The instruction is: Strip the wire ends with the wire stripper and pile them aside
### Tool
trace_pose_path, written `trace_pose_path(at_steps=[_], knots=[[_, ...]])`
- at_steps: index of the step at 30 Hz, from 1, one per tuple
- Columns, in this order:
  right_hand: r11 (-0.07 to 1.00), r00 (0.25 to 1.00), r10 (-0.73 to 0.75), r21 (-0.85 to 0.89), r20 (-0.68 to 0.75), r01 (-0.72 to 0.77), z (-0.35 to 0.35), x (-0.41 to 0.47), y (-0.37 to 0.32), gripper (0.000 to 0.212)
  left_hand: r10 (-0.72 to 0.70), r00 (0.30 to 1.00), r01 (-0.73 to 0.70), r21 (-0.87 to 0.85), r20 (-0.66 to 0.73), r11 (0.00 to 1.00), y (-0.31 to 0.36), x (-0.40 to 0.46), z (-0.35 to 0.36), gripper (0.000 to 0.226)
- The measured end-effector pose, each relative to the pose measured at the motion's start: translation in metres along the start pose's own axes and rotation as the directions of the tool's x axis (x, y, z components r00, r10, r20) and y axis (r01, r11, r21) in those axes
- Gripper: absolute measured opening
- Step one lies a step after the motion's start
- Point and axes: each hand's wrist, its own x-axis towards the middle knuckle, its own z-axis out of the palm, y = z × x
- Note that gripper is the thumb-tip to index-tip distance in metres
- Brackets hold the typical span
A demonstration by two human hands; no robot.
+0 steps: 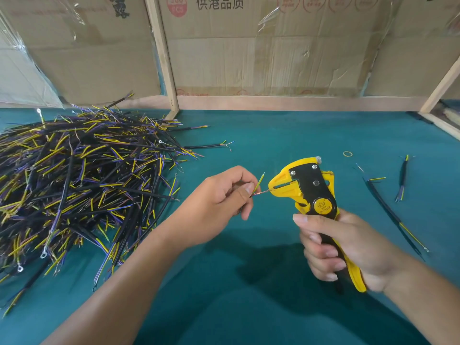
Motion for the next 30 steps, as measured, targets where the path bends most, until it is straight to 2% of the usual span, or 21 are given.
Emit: trace_pose_path(at_steps=[5,7,10,13,18,30], knots=[[0.990,0.991,-0.061,0.119,-0.123,0.076,-0.008,0.006,-0.006,0.040,-0.077,0.982,0.086,0.046,-0.173,0.995,-0.004,0.005,-0.004,0.021],[0.985,0.997,-0.047,0.160,-0.068,0.058,-0.011,0.007,-0.008,0.032,-0.084,0.977,0.097,0.062,-0.197,0.993,-0.005,0.005,-0.006,0.023],[0.991,0.995,-0.036,0.134,0.089,0.024,-0.016,0.005,-0.007,0.024,-0.080,0.980,0.094,0.069,-0.180,0.993,-0.003,0.005,-0.005,0.022],[0.999,0.984,-0.039,0.033,0.171,0.033,-0.017,0.002,-0.007,0.028,-0.084,0.987,0.093,0.062,-0.137,0.994,0.000,0.004,-0.004,0.021],[0.999,0.975,-0.033,-0.012,0.221,0.037,-0.017,-0.001,-0.010,0.026,-0.057,0.998,0.061,0.091,-0.041,0.994,0.003,0.000,-0.003,0.020],[0.999,0.968,-0.025,-0.040,0.249,0.036,-0.014,-0.003,-0.009,0.026,-0.039,0.999,0.041,0.073,-0.030,0.997,0.008,-0.001,0.001,0.019]])
